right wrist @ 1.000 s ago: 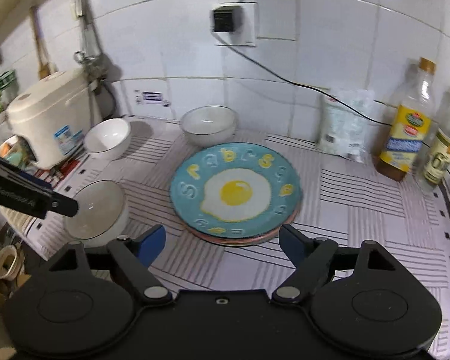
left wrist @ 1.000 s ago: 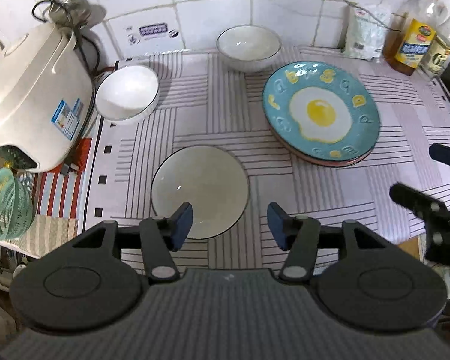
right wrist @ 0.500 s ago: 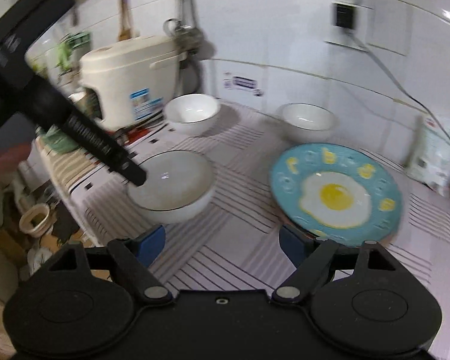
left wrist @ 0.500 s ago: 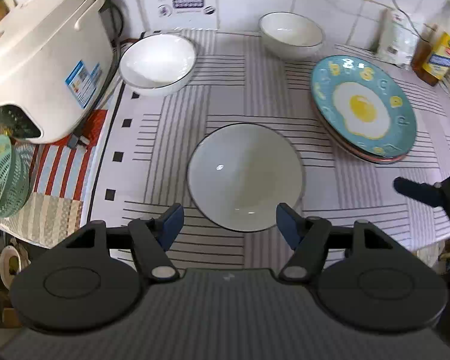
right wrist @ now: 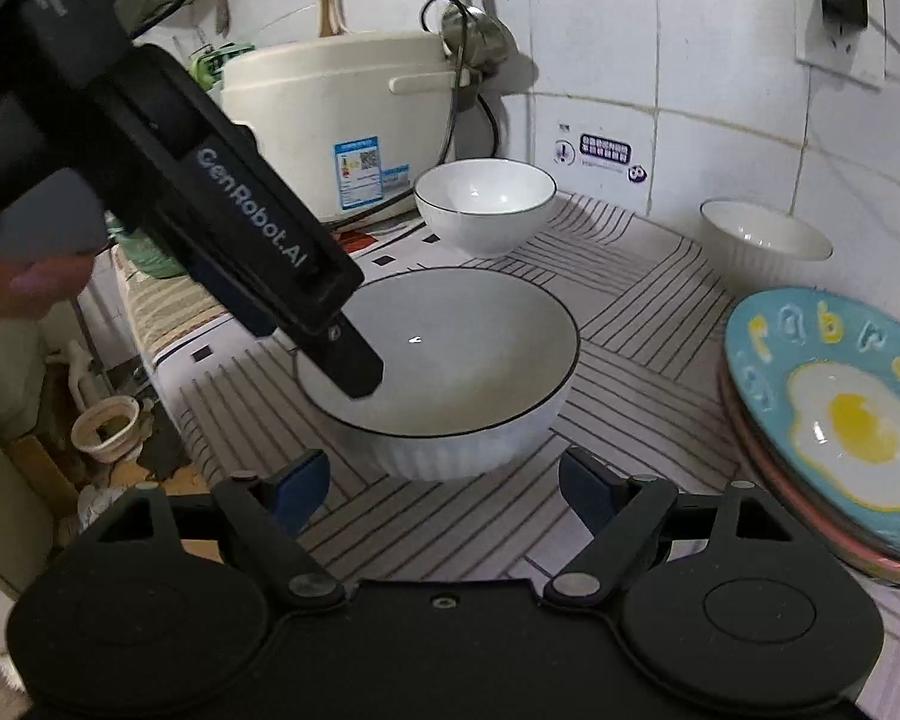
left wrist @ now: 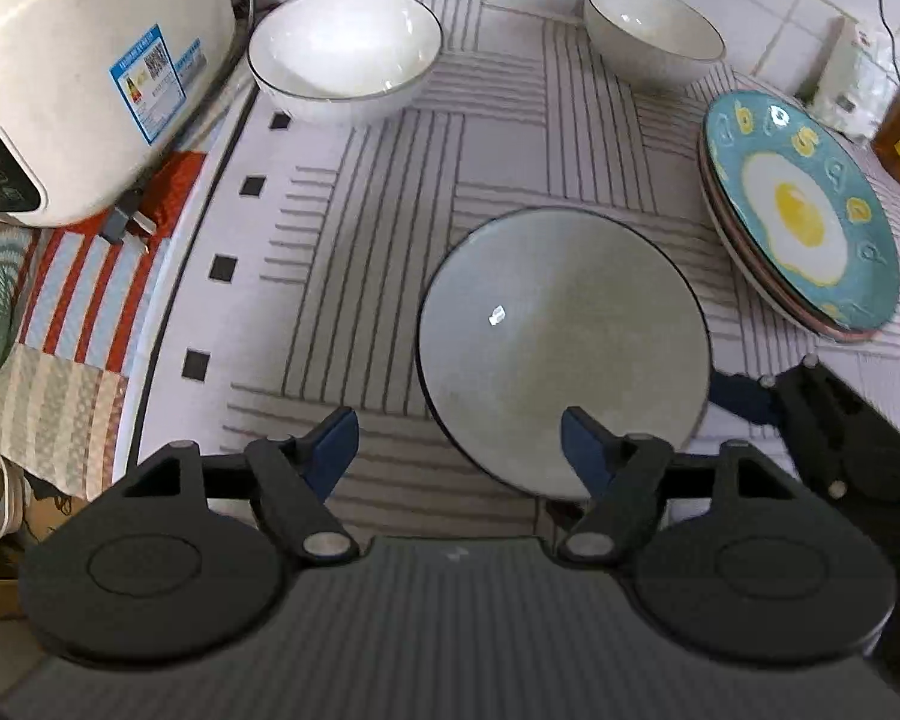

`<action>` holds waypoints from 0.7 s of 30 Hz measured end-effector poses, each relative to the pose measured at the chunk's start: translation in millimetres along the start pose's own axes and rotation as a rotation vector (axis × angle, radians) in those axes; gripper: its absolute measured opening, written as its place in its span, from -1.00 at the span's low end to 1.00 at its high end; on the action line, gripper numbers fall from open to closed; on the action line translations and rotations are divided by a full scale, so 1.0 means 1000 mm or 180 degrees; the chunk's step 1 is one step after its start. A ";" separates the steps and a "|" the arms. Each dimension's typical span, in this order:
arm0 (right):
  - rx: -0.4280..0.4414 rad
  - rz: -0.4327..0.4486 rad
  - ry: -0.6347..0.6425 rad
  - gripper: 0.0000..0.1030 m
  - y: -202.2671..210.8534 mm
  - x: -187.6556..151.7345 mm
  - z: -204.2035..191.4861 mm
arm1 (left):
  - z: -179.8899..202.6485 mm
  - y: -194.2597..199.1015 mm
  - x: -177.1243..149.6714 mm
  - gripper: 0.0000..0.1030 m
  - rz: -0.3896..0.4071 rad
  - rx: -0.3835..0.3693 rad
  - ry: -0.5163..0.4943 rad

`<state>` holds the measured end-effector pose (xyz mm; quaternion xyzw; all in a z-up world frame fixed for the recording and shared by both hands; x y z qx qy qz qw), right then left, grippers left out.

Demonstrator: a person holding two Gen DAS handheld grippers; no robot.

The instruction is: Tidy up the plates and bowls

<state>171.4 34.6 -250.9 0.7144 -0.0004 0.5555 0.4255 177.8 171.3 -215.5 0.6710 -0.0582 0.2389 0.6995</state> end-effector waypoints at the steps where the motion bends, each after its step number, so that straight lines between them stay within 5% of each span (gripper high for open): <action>1: -0.0015 0.0002 0.0005 0.69 -0.004 -0.001 -0.001 | -0.001 0.000 0.002 0.23 0.0030 0.0010 0.0047; 9: -0.0049 0.0044 0.0106 0.69 -0.024 -0.001 -0.006 | -0.008 -0.015 0.014 -0.65 -0.0070 -0.0081 0.0231; 21: 0.0008 0.0187 0.0036 0.67 -0.025 0.002 -0.001 | -0.001 -0.008 0.020 -0.79 0.0044 0.0070 -0.0055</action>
Point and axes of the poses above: each gripper's, at about its wrist camera, not at the fingertips, and y roughly against the way its jaws point, z to its right, x to its top, the point moved 3 cm from there along -y, roughly the way its jaws point, and after that the axes turned 2 degrees about y, right-handed, at the moved point
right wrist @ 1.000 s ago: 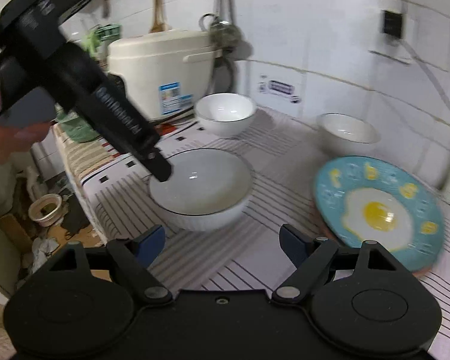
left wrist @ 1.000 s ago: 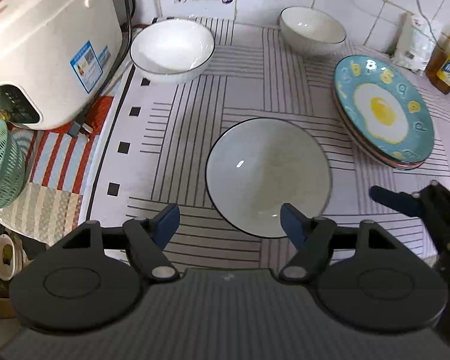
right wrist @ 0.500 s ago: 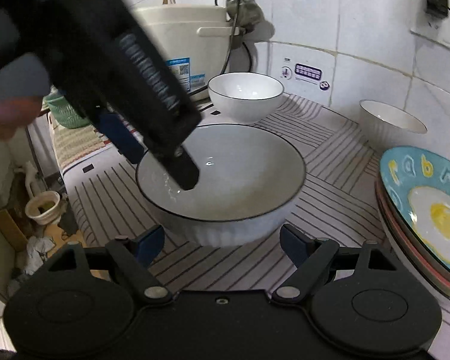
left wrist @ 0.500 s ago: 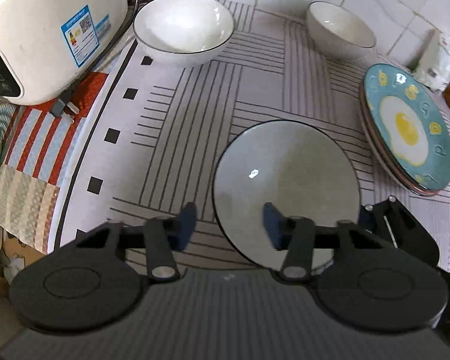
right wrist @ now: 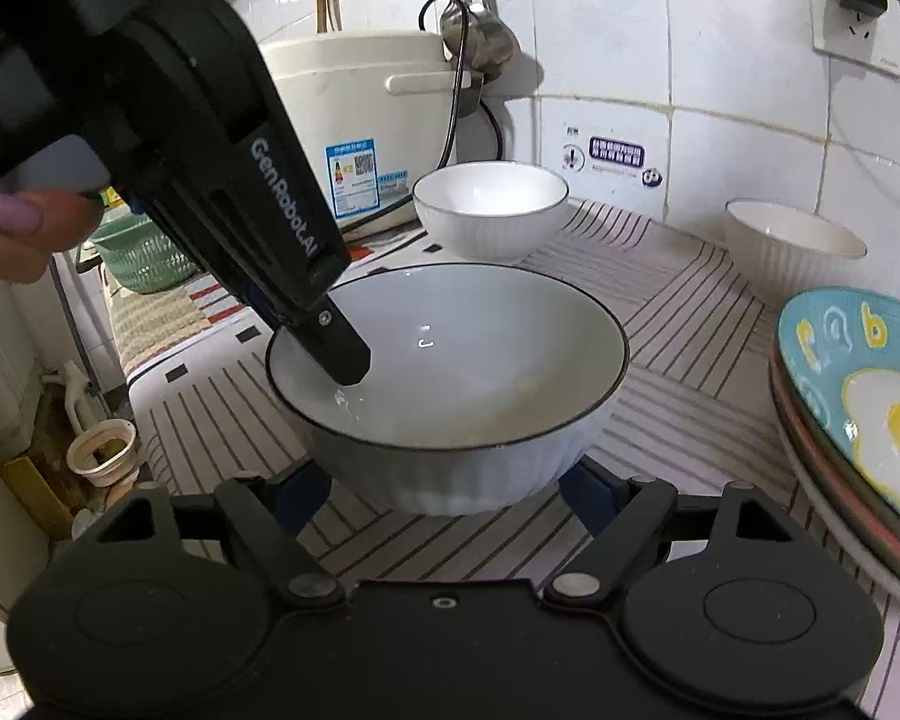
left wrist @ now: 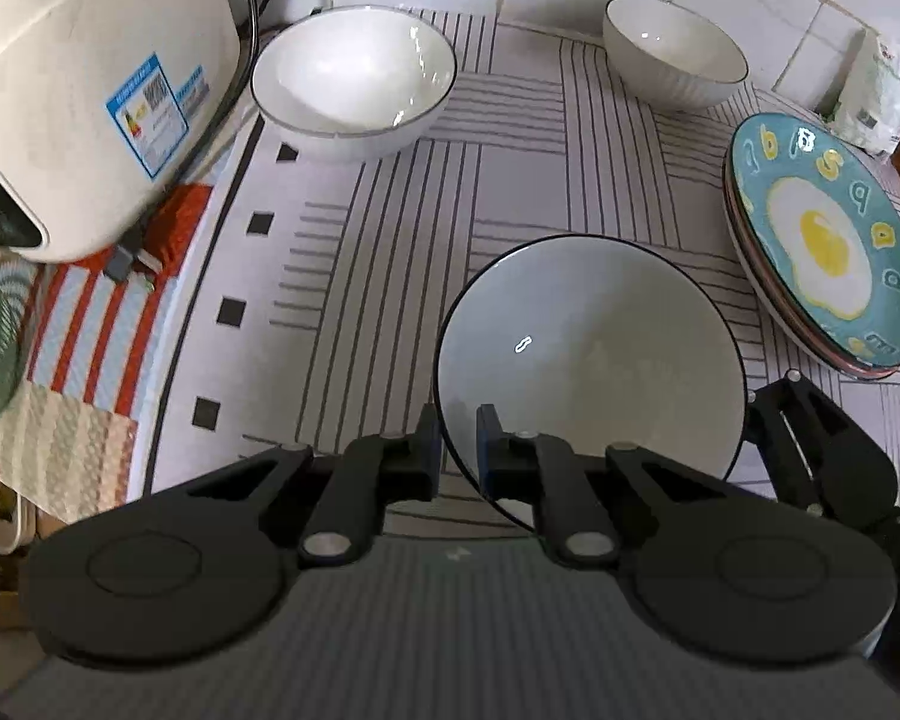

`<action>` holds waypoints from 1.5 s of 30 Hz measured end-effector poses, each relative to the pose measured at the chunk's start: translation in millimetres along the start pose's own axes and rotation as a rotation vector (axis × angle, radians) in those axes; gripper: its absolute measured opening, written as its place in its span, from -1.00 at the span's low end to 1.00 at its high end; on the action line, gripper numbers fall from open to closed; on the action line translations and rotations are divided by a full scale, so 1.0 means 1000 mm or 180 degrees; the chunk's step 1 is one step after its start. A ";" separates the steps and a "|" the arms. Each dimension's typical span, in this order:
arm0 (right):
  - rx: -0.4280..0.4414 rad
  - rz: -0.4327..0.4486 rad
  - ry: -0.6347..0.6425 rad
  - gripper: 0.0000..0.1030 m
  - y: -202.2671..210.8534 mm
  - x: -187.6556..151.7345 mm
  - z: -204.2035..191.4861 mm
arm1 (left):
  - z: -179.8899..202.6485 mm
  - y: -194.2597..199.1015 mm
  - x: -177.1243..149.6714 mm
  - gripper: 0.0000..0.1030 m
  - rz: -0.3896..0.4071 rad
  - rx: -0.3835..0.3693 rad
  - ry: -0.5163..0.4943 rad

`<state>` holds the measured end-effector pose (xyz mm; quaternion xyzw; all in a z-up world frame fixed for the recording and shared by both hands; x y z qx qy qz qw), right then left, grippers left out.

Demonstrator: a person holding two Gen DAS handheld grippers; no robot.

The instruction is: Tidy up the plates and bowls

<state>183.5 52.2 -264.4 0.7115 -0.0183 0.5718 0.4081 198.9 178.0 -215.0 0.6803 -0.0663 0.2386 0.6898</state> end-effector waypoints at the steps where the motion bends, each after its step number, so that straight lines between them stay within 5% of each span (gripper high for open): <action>1: -0.0001 0.0009 0.0002 0.67 0.000 0.002 0.001 | 0.000 0.001 0.002 -0.79 0.0021 0.0000 -0.0006; 15: -0.0150 0.0114 0.0148 0.66 -0.015 0.030 0.022 | 0.010 -0.002 0.039 -0.79 0.0165 0.0113 -0.0185; 24: -0.0306 -0.0043 -0.0154 0.65 -0.042 0.036 0.034 | 0.004 -0.024 0.056 -0.79 0.0134 0.0182 -0.0292; 40: -0.0707 -0.0495 0.0091 0.67 -0.070 0.051 0.028 | -0.004 -0.040 0.065 -0.77 0.0074 0.0181 -0.0146; 45: -0.0864 -0.0658 0.0321 0.81 -0.059 0.057 0.023 | -0.001 -0.027 0.065 -0.73 0.0127 0.0258 -0.0174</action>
Point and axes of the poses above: each gripper's, at about its wrist camera, not at the fingertips, and y roughly against the way its jaws point, z to its right, x to its top, the point moved 3 cm from there along -y, roughly the way its jaws point, and after that the axes turned 2 degrees about y, right-handed, at the moved point
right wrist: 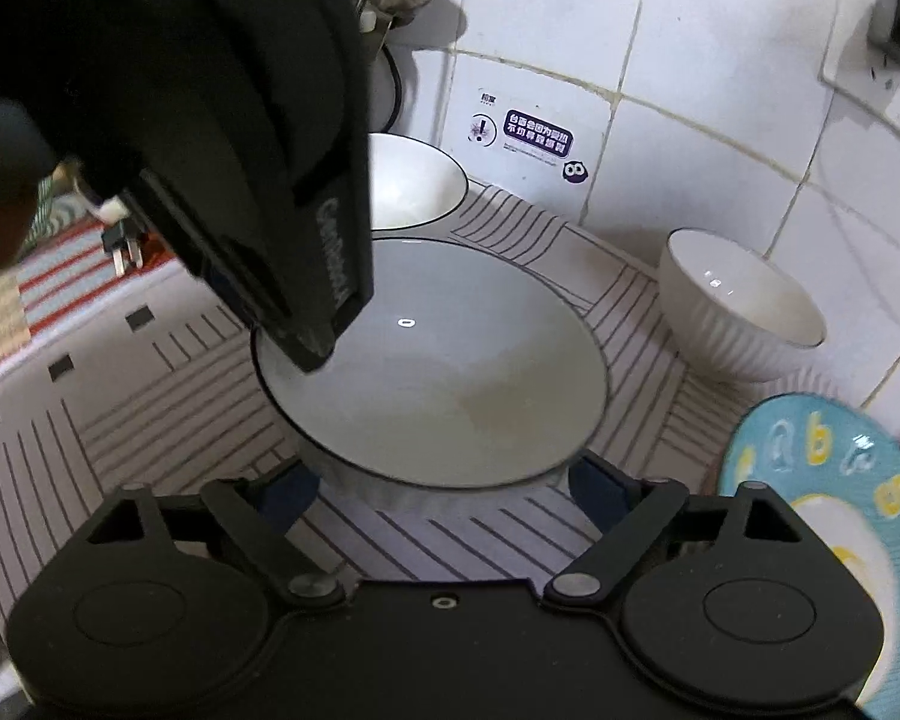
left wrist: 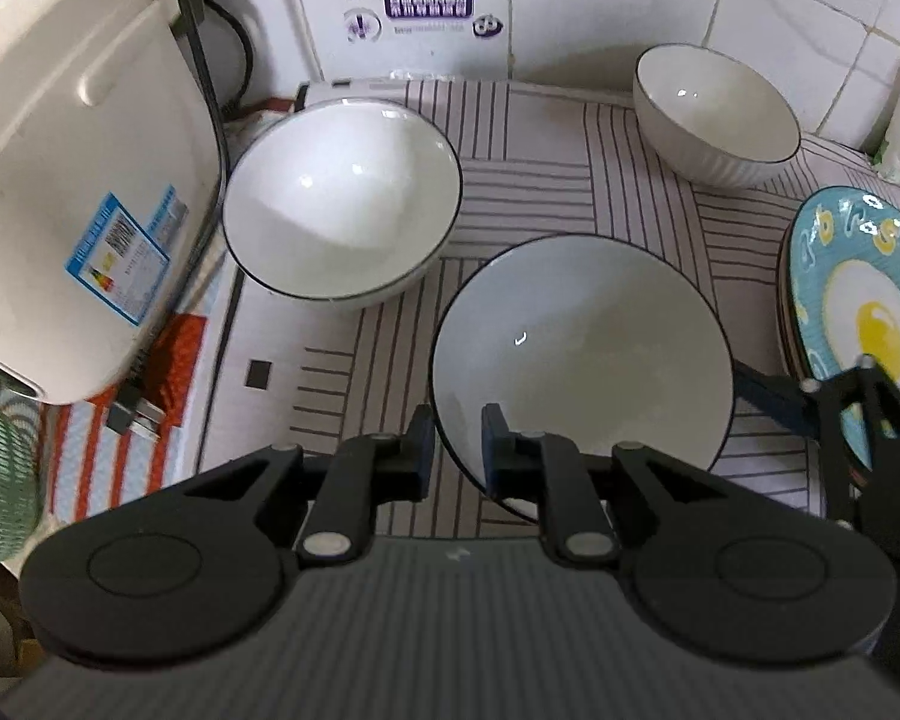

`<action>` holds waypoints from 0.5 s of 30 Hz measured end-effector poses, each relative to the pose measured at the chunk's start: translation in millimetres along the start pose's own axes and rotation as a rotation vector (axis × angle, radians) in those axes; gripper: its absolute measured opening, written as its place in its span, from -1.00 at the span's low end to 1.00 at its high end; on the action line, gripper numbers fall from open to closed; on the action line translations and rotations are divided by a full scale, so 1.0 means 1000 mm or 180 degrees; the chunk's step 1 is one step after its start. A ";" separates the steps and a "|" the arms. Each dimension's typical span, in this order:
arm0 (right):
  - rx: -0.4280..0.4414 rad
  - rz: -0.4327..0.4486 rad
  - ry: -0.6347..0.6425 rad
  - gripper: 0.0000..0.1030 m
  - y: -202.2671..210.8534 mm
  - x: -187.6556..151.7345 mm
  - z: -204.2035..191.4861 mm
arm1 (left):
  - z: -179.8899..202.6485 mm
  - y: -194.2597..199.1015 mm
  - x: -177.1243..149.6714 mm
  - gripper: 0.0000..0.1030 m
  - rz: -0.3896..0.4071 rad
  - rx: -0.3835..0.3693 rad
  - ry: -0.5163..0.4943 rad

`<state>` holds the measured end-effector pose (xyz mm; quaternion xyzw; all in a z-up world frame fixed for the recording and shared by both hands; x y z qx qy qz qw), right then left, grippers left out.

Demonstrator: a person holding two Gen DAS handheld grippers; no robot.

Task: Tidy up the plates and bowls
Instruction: 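Open both grippers and withdraw from the large white bowl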

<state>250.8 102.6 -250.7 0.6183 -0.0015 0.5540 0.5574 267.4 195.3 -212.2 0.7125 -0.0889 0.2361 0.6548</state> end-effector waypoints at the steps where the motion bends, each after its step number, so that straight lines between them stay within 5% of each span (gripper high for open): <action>1: -0.0030 -0.0013 0.0071 0.81 0.005 -0.001 0.000 | 0.000 0.004 0.000 -0.70 0.0022 0.0008 -0.0009; 8: 0.0034 0.0160 0.0160 0.83 0.052 -0.007 0.013 | -0.003 0.039 0.000 -0.55 0.0097 -0.0025 -0.0017; 15: 0.0224 0.0324 -0.0265 0.83 0.097 -0.006 0.047 | 0.000 0.074 -0.003 -0.53 0.0127 0.0005 -0.0105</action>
Point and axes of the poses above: each gripper's, at about its wrist camera, not at the fingertips, and y roughly against the way its jaws point, z to its right, x to its top, the point moved 3 cm from there along -y, roughly the way its jaws point, and after that the axes turned 2 degrees about y, right-handed, at the moved point
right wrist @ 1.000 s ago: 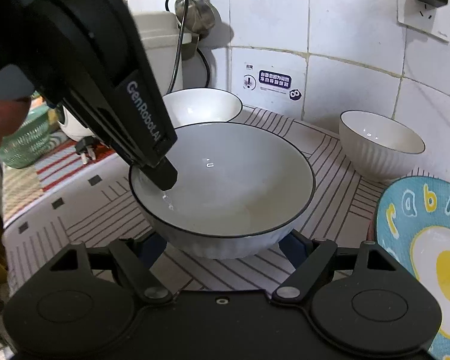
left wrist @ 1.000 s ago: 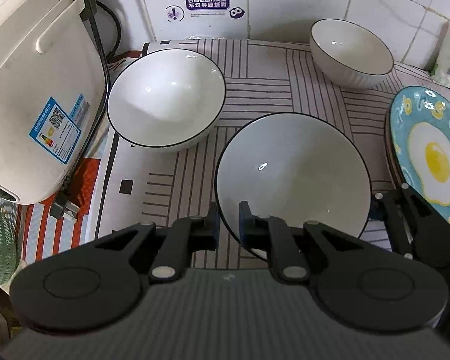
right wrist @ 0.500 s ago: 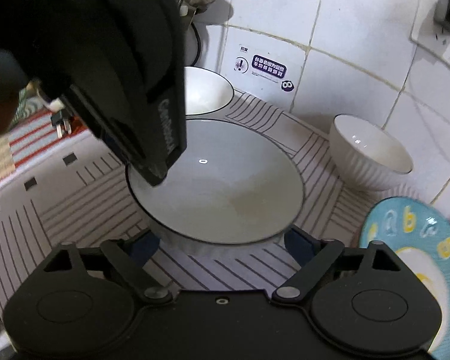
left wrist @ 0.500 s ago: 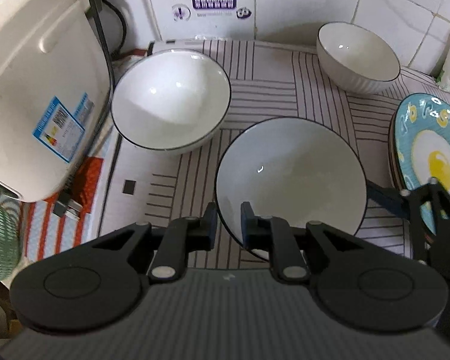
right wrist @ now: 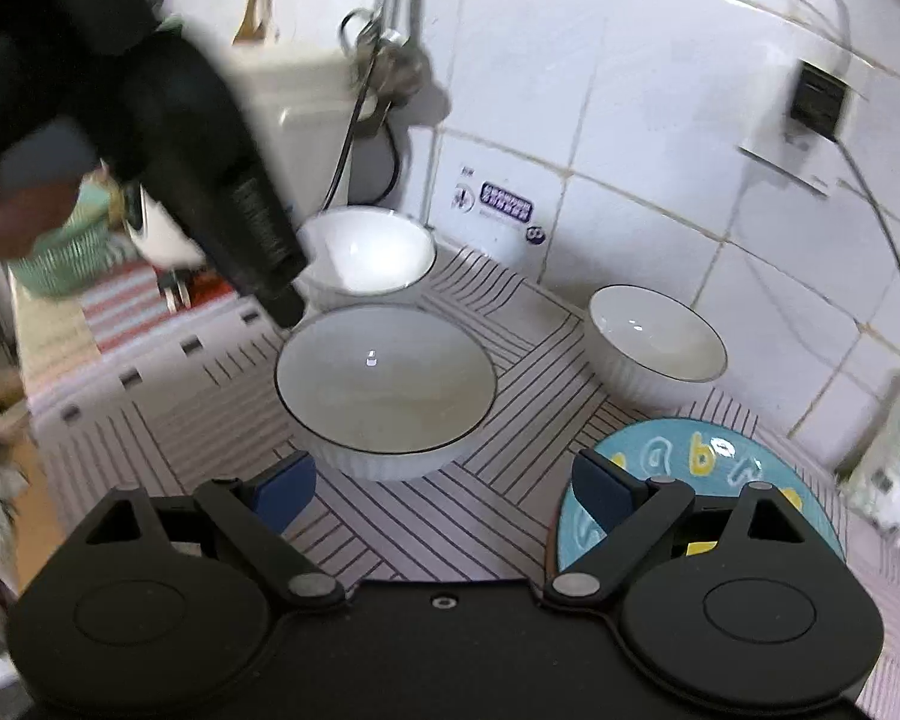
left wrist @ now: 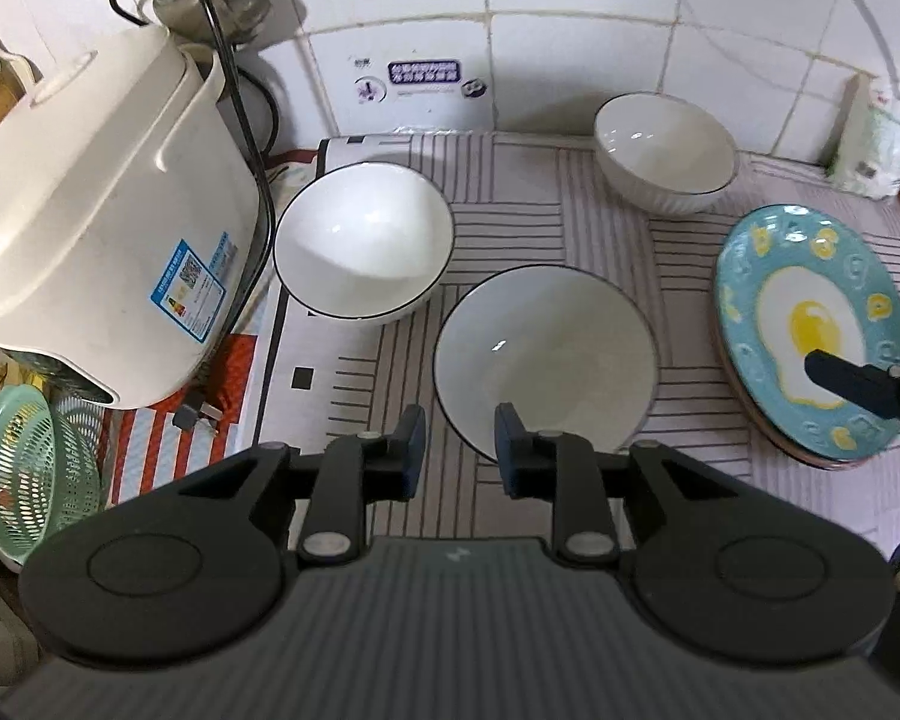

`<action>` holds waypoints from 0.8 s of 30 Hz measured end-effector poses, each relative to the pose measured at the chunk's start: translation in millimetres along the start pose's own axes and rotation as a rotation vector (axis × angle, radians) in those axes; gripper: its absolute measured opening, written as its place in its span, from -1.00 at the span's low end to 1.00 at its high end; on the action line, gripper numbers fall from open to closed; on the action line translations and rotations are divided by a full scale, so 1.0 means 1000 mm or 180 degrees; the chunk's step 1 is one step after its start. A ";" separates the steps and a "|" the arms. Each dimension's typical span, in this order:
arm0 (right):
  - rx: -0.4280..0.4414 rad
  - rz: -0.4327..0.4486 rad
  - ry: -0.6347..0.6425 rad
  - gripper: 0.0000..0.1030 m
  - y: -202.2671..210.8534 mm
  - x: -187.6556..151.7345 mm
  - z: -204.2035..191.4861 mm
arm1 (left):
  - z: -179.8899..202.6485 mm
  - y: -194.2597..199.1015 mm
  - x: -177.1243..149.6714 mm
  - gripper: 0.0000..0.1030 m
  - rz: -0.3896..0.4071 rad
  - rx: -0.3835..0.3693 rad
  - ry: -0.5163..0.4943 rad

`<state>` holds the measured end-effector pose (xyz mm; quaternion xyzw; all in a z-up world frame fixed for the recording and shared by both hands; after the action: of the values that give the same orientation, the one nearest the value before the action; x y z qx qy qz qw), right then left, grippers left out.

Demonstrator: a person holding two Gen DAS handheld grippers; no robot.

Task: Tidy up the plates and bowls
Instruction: 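Open both grippers and withdraw from the large white bowl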

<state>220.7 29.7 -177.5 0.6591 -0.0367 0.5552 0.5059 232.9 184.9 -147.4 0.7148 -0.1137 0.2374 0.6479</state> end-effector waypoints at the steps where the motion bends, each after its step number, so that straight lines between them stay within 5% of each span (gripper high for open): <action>1: 0.0021 0.0019 -0.0092 0.83 0.007 0.000 0.006 | 0.001 0.005 0.000 -0.51 0.0007 -0.0016 -0.0014; 15: -0.0486 0.0574 -0.0107 0.82 0.069 0.006 0.062 | 0.029 0.058 0.018 0.02 0.0336 -0.0095 -0.0126; 24: -0.0618 0.0696 -0.0242 0.81 0.057 0.004 0.091 | 0.046 0.032 0.033 0.39 0.0347 -0.0217 0.0077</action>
<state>250.6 -60.9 -127.2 0.6198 -0.1809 0.5755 0.5020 254.8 140.3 -105.8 0.6822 -0.1526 0.2770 0.6593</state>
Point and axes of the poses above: each gripper's, at about its wrist camera, not at the fingertips, and y roughly against the way its jaws point, z to its right, x to its top, the point moved 3 cm from there along -y, roughly the way its jaws point, and after that the axes turned 2 degrees about y, right-handed, at the moved point
